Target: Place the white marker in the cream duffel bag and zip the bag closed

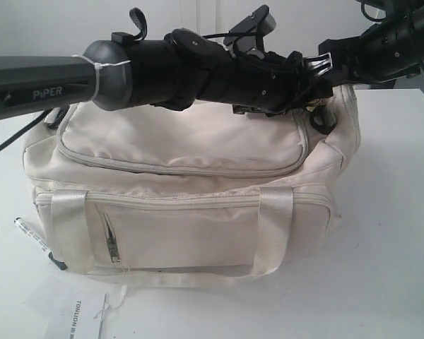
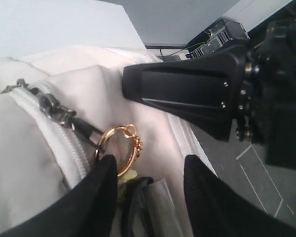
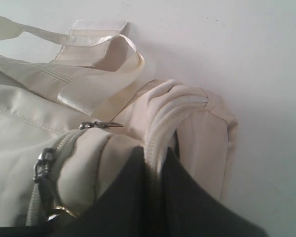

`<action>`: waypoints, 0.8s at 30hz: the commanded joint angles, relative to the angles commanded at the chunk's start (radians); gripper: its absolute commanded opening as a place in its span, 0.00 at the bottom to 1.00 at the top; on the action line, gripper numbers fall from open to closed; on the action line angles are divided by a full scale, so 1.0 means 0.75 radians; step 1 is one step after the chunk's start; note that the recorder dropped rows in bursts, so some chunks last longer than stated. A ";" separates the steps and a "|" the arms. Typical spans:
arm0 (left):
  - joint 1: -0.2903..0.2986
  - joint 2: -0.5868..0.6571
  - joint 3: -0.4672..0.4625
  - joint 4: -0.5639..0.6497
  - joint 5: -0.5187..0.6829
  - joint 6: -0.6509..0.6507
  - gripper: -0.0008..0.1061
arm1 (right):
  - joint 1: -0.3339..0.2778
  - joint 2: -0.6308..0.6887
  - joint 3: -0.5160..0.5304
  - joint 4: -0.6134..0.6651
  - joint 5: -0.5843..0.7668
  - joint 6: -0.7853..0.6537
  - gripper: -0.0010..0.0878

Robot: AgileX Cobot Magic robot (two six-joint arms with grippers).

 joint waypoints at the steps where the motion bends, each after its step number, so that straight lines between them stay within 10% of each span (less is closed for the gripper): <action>1: 0.000 0.003 0.000 0.000 -0.010 0.000 0.46 | 0.000 0.000 0.000 0.000 0.000 0.000 0.01; 11: 0.000 0.003 0.000 0.249 0.044 0.015 0.54 | 0.000 0.000 0.000 0.000 0.000 0.000 0.01; 17: 0.000 -0.066 0.000 0.660 0.154 0.313 0.58 | 0.000 0.000 0.000 0.000 0.000 0.000 0.01; 24: 0.000 -0.117 0.000 0.742 0.078 0.529 0.60 | 0.000 0.000 0.000 0.000 0.000 0.000 0.01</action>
